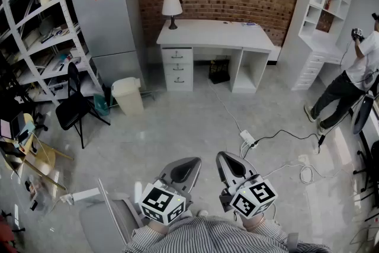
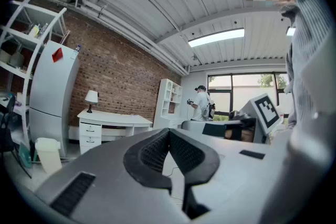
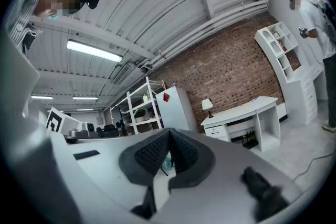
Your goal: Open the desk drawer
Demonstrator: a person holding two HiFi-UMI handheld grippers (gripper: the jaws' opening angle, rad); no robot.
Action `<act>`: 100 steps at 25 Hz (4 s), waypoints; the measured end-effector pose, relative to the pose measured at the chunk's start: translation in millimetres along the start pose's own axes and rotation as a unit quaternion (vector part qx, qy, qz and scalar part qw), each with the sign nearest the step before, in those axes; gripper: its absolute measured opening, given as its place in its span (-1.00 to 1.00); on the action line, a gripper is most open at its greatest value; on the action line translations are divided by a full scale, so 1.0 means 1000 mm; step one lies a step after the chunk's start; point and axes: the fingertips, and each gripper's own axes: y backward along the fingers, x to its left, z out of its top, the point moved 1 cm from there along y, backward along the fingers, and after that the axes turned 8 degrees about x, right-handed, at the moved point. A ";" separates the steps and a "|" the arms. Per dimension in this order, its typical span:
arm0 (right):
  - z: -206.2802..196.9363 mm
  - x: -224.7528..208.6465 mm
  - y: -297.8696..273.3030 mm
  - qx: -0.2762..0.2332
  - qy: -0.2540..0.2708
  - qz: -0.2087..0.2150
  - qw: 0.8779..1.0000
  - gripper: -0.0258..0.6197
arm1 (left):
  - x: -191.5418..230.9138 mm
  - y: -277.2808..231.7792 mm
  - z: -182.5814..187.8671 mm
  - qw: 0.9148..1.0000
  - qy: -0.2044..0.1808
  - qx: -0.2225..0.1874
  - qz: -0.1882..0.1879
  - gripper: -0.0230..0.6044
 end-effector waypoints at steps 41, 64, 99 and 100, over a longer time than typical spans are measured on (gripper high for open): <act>-0.027 0.026 -0.079 0.048 -0.025 0.033 0.998 -0.87 | 0.062 0.000 -0.029 0.997 0.066 0.019 -0.017 -0.89; 0.027 -0.093 -0.244 0.066 0.006 0.072 0.995 -0.87 | 0.219 -0.143 0.023 0.996 0.084 -0.007 0.024 -0.89; 0.111 -0.291 -0.500 0.060 -0.038 0.026 0.997 -0.87 | 0.463 -0.366 0.106 0.995 0.095 0.005 -0.015 -0.89; 0.117 -0.291 -0.514 0.057 -0.033 0.025 0.997 -0.87 | 0.477 -0.370 0.112 0.996 0.092 0.005 -0.017 -0.89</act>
